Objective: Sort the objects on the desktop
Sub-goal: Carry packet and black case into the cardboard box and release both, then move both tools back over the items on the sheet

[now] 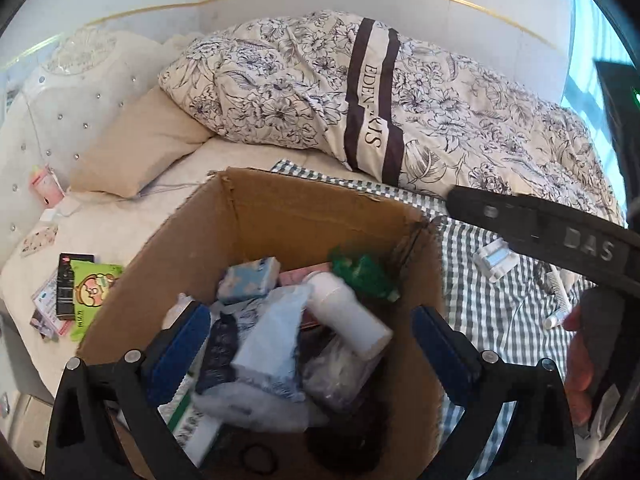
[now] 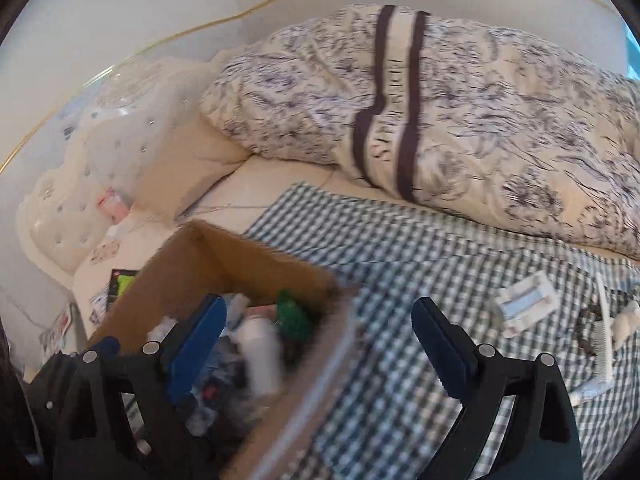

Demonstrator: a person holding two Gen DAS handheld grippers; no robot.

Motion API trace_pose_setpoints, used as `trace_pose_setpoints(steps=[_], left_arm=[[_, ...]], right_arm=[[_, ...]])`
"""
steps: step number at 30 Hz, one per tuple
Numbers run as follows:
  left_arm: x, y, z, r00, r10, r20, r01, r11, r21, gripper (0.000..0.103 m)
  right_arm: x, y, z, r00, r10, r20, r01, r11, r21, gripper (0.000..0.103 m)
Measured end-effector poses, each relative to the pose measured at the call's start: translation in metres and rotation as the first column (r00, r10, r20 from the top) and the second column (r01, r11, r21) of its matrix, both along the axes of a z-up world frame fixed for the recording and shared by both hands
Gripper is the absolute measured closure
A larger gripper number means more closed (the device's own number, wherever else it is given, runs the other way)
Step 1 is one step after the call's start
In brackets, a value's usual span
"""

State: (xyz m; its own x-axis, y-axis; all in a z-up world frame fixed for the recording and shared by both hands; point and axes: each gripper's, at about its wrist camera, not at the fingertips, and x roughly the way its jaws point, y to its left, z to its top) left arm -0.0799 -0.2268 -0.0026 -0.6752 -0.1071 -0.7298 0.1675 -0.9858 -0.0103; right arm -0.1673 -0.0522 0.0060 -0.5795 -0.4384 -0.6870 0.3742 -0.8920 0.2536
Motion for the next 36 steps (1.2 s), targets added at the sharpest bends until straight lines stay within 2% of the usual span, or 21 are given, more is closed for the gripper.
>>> trace_pose_setpoints(steps=[5, 11, 18, 23, 29, 33, 36], left_arm=[[-0.010, 0.035, 0.006, 0.999, -0.036, 0.004, 0.036, 0.999, -0.004, 0.000], [-0.007, 0.092, 0.025, 0.996, -0.088, -0.020, 0.088, 0.996, -0.007, 0.000], [-0.002, 0.167, 0.043, 0.987, -0.159, -0.040, 0.159, 0.987, 0.019, 0.000], [0.000, 0.213, 0.048, 0.981, -0.186, -0.058, 0.187, 0.982, 0.004, 0.000], [-0.012, 0.246, 0.038, 0.971, -0.235, -0.048, 0.235, 0.972, -0.005, 0.000], [-0.035, 0.258, 0.014, 0.965, -0.261, -0.012, 0.260, 0.964, -0.047, 0.000], [-0.063, 0.260, -0.010, 0.967, -0.252, 0.034, 0.254, 0.966, -0.047, 0.000]], right_arm=[[-0.004, 0.058, 0.007, 0.997, -0.080, 0.008, 0.080, 0.997, -0.014, 0.009], [0.011, 0.142, 0.022, 0.982, -0.188, -0.012, 0.188, 0.982, -0.016, 0.009], [0.054, 0.229, 0.034, 0.948, -0.316, -0.035, 0.318, 0.947, 0.054, 0.009], [0.084, 0.275, 0.036, 0.921, -0.387, -0.038, 0.389, 0.917, 0.088, 0.009], [0.097, 0.318, 0.029, 0.897, -0.443, -0.005, 0.442, 0.894, 0.070, 0.009], [0.082, 0.342, 0.012, 0.877, -0.479, 0.041, 0.477, 0.877, 0.051, 0.009], [0.065, 0.352, -0.003, 0.864, -0.499, 0.070, 0.496, 0.867, 0.057, 0.009]])
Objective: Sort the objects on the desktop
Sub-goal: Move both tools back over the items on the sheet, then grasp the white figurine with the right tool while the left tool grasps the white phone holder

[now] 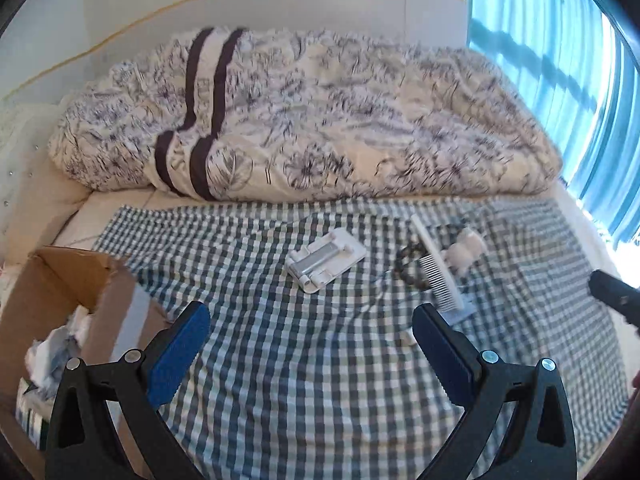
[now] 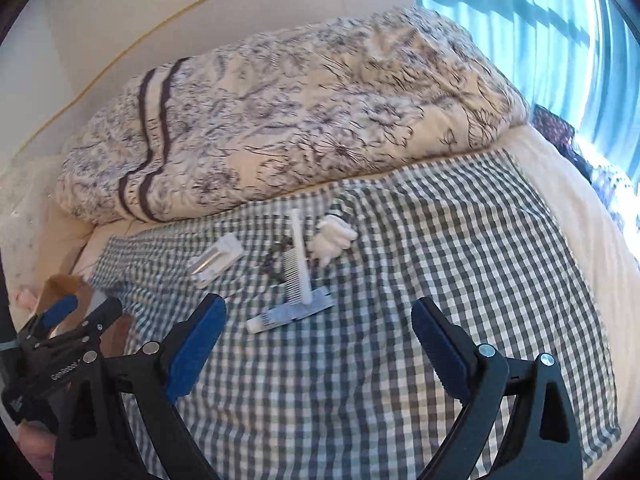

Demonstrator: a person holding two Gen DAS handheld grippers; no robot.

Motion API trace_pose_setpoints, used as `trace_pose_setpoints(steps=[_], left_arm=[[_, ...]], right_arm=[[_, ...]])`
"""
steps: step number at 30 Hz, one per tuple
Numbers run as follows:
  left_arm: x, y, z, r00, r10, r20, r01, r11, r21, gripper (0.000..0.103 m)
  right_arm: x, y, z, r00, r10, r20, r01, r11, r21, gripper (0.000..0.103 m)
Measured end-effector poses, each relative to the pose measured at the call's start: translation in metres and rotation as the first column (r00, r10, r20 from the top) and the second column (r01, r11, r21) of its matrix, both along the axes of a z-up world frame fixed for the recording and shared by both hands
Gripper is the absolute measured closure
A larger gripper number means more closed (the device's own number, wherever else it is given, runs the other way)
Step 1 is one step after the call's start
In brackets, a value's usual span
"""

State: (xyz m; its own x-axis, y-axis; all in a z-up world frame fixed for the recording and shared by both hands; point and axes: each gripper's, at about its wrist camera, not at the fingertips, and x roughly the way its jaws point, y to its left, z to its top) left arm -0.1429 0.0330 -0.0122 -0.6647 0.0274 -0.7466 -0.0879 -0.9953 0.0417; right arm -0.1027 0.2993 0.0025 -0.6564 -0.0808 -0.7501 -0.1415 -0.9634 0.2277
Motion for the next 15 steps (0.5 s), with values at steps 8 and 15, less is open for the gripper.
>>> trace_pose_setpoints(steps=[8, 15], left_arm=[[-0.064, 0.006, -0.057, 0.998, -0.009, 0.066, 0.009, 1.000, 0.003, 0.000], [-0.117, 0.008, -0.102, 0.995, -0.048, 0.091, 0.049, 0.999, -0.013, 0.000]], right_arm=[[-0.048, 0.009, -0.045, 0.996, -0.044, 0.078, 0.045, 0.999, -0.017, 0.009], [-0.091, 0.006, -0.083, 0.987, -0.107, 0.119, 0.111, 0.993, -0.026, 0.009]])
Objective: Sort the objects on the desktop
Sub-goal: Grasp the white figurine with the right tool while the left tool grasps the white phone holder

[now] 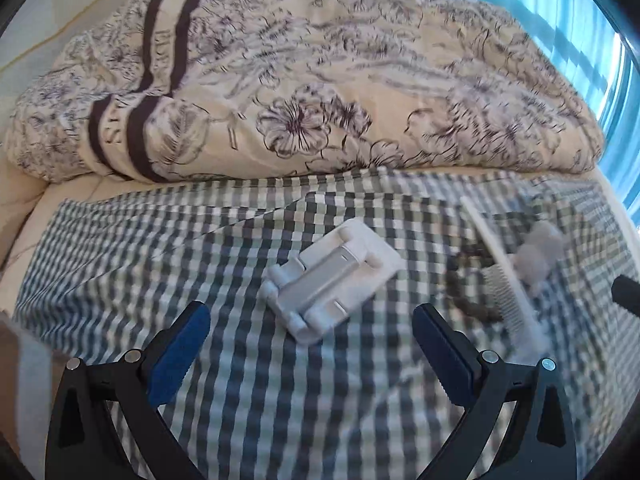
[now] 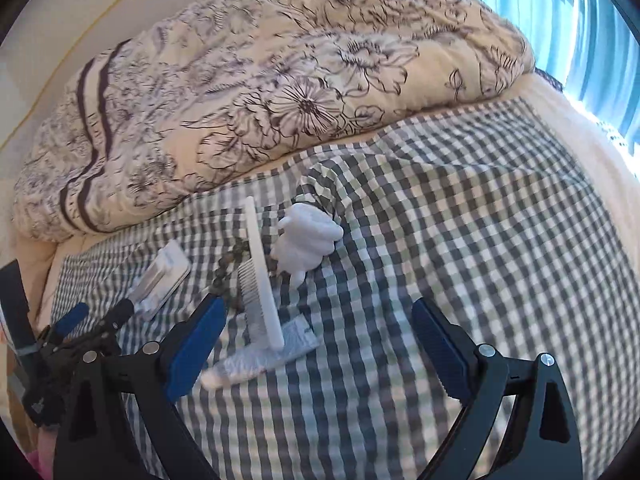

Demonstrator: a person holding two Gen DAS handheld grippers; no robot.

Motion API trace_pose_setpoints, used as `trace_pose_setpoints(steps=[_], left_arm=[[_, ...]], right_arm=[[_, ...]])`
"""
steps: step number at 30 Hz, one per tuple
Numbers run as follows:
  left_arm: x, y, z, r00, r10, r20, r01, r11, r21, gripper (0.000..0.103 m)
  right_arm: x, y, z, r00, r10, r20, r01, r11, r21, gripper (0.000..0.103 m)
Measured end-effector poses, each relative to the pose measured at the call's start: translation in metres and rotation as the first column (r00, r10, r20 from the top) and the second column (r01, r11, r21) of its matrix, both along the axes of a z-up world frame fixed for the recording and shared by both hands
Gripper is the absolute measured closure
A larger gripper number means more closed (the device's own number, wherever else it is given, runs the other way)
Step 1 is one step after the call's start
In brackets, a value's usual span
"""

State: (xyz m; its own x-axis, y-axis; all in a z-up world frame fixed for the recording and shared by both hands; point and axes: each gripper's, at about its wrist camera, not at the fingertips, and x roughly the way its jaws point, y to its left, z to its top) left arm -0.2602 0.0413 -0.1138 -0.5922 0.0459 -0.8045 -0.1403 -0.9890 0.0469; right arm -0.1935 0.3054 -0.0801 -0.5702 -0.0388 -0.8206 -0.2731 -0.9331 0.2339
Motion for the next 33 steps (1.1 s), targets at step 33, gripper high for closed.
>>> trace_pose_setpoints(steps=[33], left_arm=[[-0.021, 0.004, -0.047, 0.983, -0.172, 0.061, 0.171, 0.985, 0.010, 0.033]], right_arm=[[-0.025, -0.001, -0.016, 0.997, -0.077, 0.006, 0.077, 0.996, 0.042, 0.049]])
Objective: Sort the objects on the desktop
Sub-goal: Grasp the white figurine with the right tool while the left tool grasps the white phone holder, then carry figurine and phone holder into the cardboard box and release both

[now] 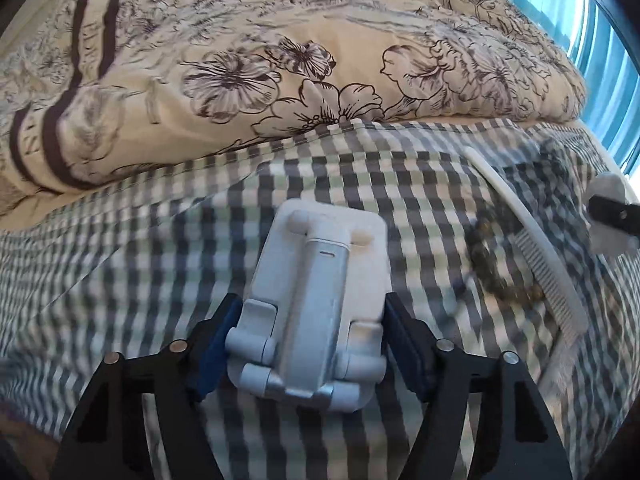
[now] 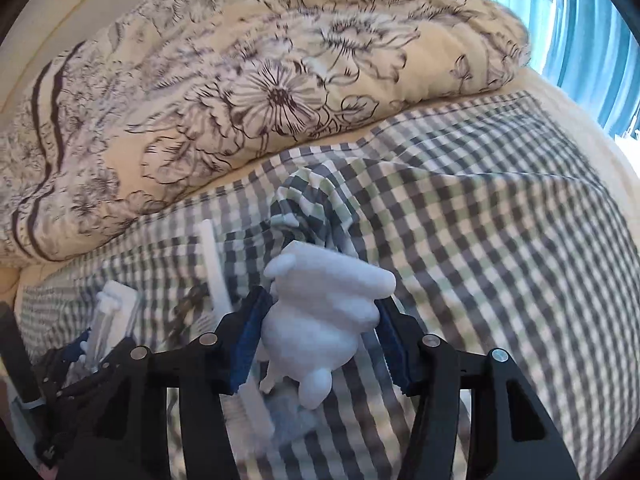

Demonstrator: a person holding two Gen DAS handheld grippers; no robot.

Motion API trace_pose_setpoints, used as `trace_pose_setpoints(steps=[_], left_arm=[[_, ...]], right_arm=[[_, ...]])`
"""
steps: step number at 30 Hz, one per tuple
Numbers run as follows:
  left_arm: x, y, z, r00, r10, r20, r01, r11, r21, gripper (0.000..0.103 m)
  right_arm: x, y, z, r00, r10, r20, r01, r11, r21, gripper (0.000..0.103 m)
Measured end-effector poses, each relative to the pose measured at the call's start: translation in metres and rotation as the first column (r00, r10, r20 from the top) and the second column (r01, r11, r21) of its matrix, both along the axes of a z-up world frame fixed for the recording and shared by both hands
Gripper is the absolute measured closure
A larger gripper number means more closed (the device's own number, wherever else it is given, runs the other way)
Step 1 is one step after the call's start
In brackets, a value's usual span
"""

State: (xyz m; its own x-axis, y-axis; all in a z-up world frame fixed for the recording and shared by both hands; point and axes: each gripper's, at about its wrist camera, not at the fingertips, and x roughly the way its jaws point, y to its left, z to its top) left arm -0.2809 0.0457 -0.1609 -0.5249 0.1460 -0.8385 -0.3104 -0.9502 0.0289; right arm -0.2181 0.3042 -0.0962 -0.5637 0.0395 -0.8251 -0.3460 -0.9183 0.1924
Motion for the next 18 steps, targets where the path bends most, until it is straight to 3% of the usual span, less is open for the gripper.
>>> trace_pose_setpoints(steps=[11, 18], left_arm=[[0.110, -0.045, 0.072, 0.991, 0.117, -0.064, -0.115, 0.993, 0.033, 0.037], [0.166, -0.072, 0.098, 0.983, 0.165, -0.076, -0.163, 0.986, 0.030, 0.037]], right_arm=[[0.064, -0.036, 0.039, 0.992, 0.117, -0.053, -0.121, 0.990, -0.070, 0.049], [0.098, -0.072, 0.065, 0.975, 0.199, -0.098, -0.207, 0.975, -0.078, 0.049]])
